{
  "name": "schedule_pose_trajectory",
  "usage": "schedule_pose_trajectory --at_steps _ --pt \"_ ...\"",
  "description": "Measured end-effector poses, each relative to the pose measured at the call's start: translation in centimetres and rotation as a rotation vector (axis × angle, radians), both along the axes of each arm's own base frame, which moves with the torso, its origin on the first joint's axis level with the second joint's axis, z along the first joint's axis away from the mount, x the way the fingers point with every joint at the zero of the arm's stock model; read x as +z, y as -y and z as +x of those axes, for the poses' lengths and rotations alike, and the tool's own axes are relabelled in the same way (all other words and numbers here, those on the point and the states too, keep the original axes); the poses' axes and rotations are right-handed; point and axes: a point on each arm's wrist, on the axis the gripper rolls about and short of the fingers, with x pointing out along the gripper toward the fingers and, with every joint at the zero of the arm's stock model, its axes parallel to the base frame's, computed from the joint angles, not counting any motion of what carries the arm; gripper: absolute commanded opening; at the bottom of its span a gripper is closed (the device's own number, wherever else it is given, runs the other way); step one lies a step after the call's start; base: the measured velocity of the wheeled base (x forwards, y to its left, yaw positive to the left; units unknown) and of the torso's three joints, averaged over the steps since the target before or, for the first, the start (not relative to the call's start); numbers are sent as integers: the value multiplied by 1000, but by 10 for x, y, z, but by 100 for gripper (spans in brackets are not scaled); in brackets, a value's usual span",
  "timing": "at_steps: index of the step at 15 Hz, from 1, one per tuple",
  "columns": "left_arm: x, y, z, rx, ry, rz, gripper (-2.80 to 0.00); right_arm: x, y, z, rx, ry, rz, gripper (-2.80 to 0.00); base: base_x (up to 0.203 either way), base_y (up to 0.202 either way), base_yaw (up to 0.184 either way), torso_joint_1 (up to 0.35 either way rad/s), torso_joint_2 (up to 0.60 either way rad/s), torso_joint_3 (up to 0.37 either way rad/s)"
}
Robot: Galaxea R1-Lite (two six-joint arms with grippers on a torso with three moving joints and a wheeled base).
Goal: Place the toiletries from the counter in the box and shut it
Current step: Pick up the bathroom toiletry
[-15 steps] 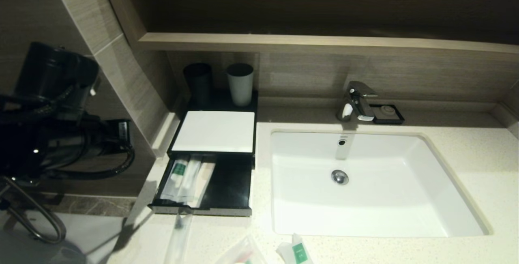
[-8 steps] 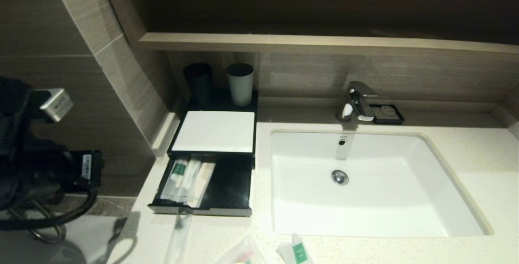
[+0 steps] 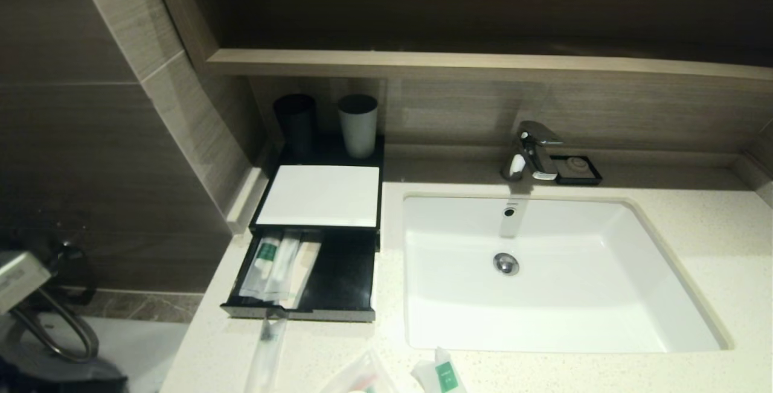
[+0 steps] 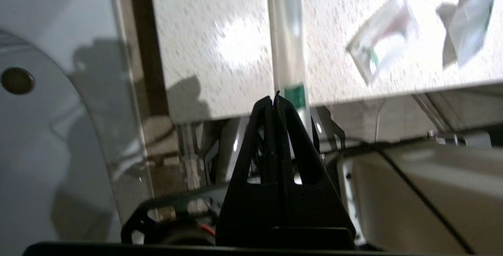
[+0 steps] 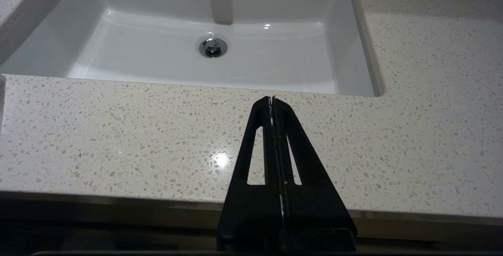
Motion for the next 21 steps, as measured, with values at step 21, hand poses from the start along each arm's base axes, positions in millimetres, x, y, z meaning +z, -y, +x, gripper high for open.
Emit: schedule_pose_trajectory --at_steps 21 --pt "-53 0 -9 62 -258 44 -280 0 0 0 0 0 0 -280 0 0 0 0 0 0"
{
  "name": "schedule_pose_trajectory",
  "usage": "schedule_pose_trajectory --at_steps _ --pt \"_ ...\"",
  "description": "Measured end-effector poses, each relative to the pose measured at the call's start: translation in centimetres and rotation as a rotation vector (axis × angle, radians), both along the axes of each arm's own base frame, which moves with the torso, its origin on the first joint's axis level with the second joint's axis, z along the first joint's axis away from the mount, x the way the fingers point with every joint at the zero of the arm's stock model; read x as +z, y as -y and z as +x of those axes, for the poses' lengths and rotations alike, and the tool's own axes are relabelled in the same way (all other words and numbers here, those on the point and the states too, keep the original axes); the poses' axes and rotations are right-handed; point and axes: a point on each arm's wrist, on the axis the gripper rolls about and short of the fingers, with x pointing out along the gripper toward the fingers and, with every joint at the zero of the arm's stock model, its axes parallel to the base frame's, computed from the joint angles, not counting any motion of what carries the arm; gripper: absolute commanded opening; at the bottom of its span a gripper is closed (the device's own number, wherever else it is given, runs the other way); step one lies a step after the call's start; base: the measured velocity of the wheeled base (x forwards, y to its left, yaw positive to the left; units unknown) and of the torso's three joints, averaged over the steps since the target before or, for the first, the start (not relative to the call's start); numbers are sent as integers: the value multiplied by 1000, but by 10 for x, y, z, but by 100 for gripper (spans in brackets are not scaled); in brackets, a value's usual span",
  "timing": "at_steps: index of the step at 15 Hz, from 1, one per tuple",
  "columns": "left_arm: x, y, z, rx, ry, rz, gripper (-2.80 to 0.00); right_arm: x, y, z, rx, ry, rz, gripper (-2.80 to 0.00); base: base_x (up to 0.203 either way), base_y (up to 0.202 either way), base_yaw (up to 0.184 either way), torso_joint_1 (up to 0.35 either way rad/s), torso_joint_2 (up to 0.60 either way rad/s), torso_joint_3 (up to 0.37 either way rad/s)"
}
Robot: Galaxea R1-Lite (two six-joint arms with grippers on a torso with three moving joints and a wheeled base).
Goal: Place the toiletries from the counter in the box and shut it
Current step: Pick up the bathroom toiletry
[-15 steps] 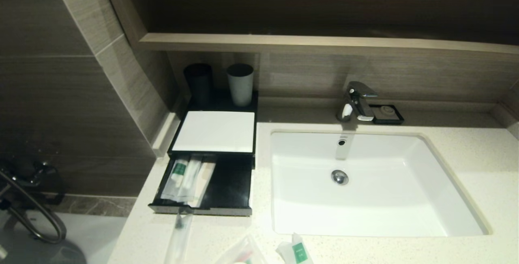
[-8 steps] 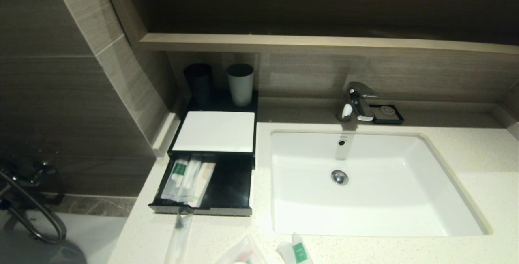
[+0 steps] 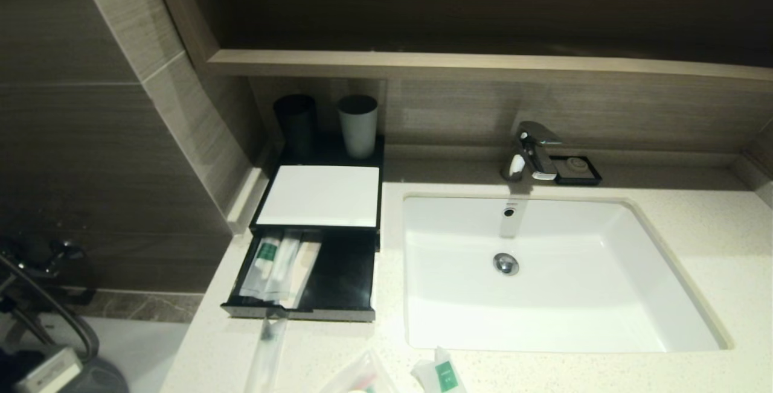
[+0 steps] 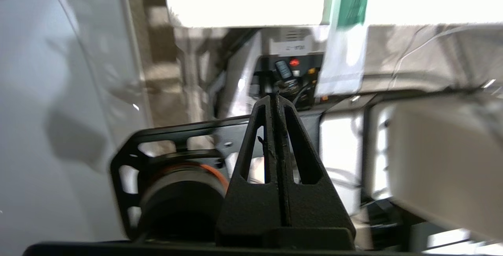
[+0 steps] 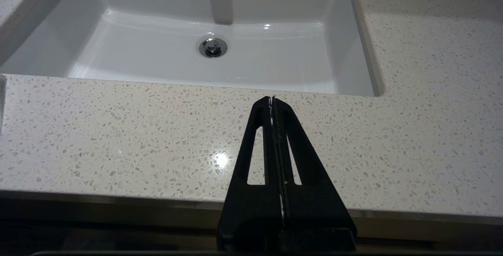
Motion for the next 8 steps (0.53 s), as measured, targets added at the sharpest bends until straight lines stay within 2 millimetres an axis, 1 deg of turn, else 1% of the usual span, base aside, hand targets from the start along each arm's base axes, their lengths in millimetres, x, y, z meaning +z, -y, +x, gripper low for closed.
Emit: schedule_pose_trajectory --at_steps 3,6,8 --pt "2 9 14 39 -66 -16 -280 0 0 0 0 0 0 -280 0 0 0 0 0 0" --pt "3 19 21 41 -105 -17 -280 0 0 0 0 0 0 -280 0 0 0 0 0 0" --pt "2 29 24 46 -119 20 -280 0 0 0 0 0 0 -280 0 0 0 0 0 0"
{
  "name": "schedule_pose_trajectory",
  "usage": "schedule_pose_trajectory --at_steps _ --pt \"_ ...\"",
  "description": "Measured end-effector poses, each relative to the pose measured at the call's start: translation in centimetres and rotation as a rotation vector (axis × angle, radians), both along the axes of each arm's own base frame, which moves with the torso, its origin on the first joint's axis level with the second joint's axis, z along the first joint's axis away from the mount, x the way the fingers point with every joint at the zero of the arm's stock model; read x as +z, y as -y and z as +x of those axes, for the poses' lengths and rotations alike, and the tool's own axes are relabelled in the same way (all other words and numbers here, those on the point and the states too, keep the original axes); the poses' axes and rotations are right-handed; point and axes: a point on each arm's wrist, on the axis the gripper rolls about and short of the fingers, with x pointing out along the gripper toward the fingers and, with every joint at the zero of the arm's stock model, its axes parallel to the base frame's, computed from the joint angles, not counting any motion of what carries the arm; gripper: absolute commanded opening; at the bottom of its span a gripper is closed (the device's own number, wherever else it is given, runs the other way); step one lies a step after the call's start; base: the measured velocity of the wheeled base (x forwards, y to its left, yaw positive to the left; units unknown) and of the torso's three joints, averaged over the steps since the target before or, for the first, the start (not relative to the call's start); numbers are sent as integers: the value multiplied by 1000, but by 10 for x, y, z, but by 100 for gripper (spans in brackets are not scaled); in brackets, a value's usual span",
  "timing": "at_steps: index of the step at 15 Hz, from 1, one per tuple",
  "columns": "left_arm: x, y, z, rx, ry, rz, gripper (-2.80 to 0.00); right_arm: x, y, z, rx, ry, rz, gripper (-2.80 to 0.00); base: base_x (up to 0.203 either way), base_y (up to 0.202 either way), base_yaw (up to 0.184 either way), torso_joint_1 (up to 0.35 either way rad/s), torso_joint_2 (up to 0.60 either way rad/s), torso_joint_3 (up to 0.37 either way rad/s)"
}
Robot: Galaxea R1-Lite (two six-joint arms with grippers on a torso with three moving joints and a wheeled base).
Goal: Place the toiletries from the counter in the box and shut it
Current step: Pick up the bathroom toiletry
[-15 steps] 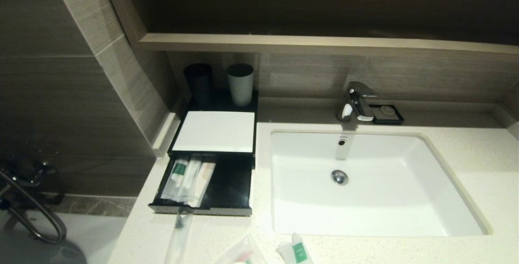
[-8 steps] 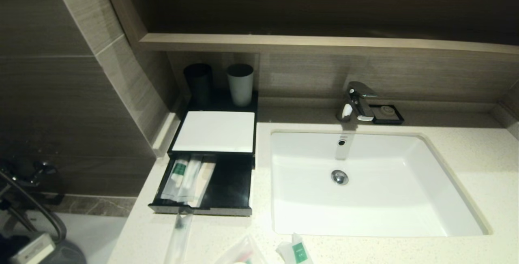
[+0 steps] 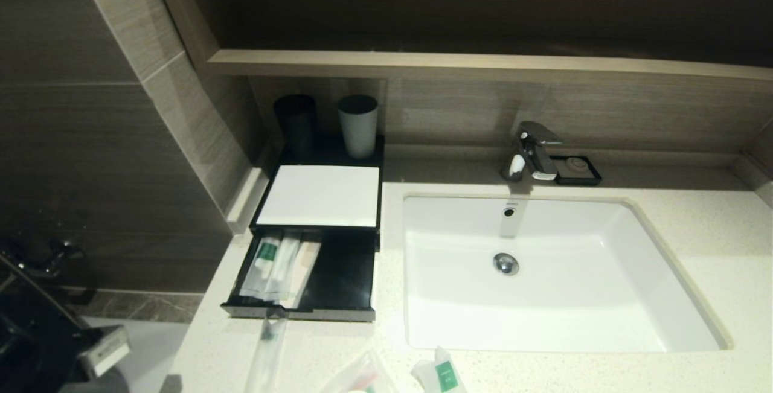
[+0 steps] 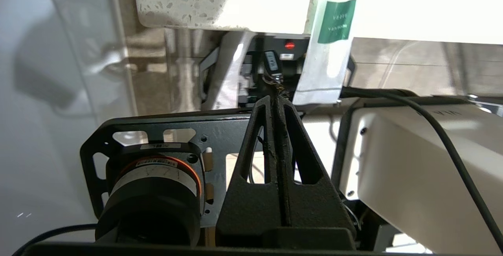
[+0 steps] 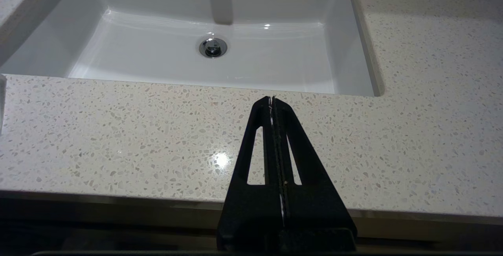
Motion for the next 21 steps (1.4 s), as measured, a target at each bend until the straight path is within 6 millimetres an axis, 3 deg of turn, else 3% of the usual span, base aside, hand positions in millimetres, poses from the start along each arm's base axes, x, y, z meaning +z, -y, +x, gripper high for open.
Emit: schedule_pose_trajectory --at_steps 8,21 --pt "-2 29 11 24 -52 38 -280 0 0 0 0 0 0 -280 0 0 0 0 0 0" --pt "-14 49 31 82 -85 80 -280 0 0 0 -1 0 0 -280 0 0 0 0 0 0"
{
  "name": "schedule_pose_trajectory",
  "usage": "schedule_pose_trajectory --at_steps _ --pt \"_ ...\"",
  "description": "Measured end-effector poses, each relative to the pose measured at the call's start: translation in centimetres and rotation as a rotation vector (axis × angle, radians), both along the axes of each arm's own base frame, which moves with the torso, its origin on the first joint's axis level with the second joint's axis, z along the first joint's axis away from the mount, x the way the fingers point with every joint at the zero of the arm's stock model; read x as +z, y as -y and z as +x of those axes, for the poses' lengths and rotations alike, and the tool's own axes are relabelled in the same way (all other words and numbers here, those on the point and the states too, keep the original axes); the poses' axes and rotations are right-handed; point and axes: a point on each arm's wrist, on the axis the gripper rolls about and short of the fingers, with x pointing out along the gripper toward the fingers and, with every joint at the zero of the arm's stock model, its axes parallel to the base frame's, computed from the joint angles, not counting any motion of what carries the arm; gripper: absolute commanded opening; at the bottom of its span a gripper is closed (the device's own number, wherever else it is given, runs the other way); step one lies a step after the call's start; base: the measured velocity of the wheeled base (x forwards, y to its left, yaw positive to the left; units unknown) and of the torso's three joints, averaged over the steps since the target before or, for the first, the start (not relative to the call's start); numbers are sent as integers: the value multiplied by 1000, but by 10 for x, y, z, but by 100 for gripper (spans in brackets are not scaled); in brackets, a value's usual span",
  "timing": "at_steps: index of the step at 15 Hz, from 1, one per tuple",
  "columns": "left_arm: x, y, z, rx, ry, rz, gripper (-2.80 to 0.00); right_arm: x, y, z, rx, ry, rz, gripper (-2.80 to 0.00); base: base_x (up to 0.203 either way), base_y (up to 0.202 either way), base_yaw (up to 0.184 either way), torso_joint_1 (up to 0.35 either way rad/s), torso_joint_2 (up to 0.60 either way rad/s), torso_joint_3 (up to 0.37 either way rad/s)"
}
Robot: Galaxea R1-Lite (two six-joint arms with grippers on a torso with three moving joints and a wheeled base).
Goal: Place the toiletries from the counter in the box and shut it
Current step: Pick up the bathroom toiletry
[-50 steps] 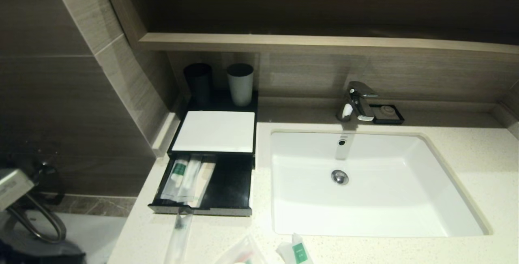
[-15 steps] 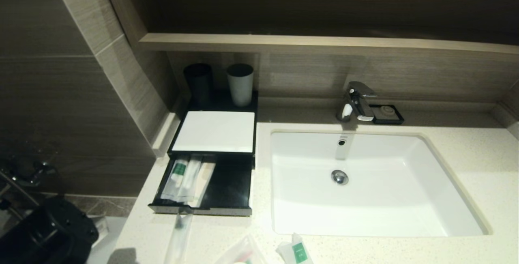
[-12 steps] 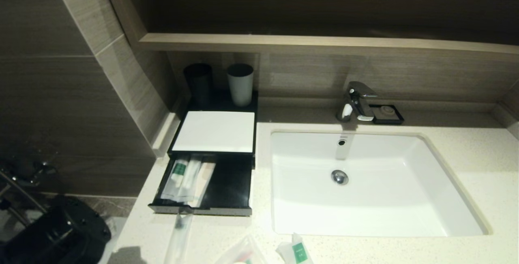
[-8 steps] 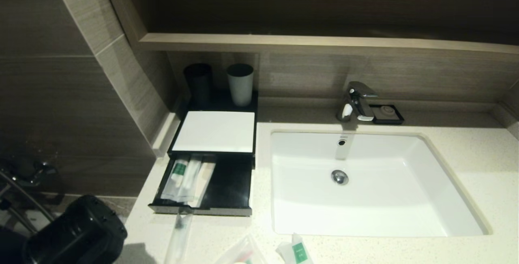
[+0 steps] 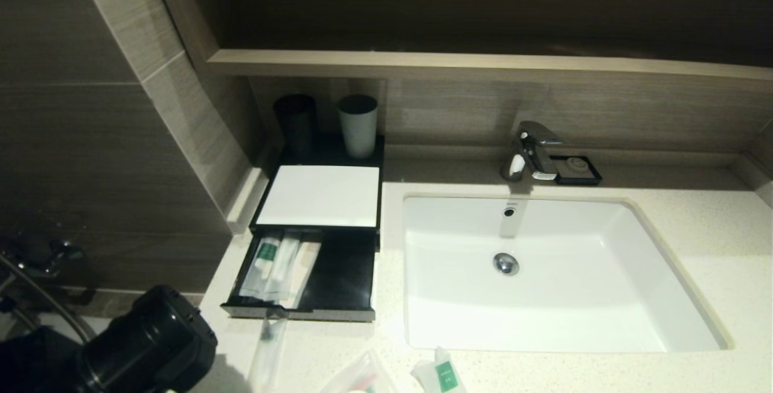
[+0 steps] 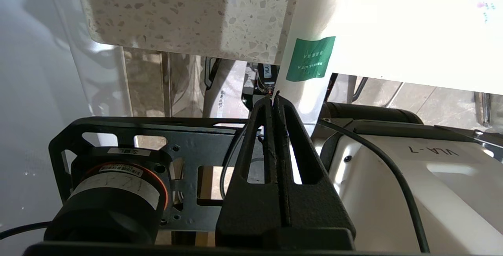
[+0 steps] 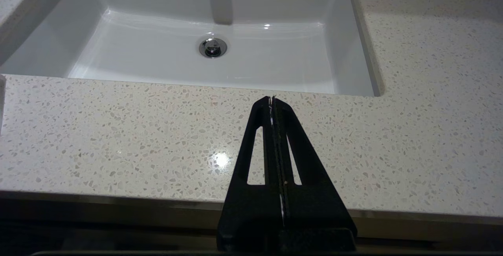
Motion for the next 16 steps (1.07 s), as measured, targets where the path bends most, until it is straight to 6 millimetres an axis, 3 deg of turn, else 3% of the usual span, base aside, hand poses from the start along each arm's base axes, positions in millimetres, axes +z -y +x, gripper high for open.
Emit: schedule_pose_trajectory --at_steps 16 --pt "-4 15 4 17 -33 -5 -280 0 0 0 1 0 0 -280 0 0 0 0 0 0"
